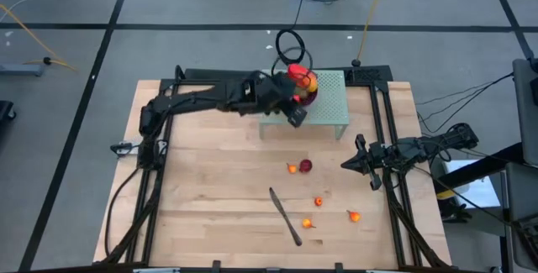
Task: Pick & Place Fruit
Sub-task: Put the orange pear into the violet strainer bowl on the shelf
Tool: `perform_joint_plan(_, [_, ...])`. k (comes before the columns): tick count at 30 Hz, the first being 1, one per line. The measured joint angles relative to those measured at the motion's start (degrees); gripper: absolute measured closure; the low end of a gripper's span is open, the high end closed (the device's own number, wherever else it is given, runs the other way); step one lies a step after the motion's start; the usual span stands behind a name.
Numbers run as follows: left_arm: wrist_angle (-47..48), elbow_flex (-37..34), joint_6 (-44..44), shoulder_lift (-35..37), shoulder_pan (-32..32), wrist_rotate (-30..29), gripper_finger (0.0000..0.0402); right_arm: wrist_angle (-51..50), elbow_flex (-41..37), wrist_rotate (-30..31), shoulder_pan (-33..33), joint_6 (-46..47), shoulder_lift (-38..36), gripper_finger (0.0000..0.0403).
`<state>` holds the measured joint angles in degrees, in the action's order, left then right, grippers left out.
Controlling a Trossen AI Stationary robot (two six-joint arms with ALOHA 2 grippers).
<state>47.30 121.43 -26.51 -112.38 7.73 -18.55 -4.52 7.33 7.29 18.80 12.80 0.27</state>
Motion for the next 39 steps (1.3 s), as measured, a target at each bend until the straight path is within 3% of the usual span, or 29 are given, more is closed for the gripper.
perform_joint_plan(13, [-0.90, -0.09, 10.07, -0.57, 5.13, 0.45, 0.0266, -0.02, 0.00, 0.06, -0.01, 0.00, 0.00, 0.0403])
perform_joint_plan(32, [-0.64, -0.09, 9.73, -2.94, 5.99, 3.21, 0.0266, -0.02, 0.00, 0.08, 0.00, 0.00, 0.02, 0.0403])
perform_joint_plan(39, [4.69, -0.13, 9.84, -4.17, 6.91, 1.97, 0.0266, -0.02, 0.00, 0.10, 0.01, 0.00, 0.02, 0.0403])
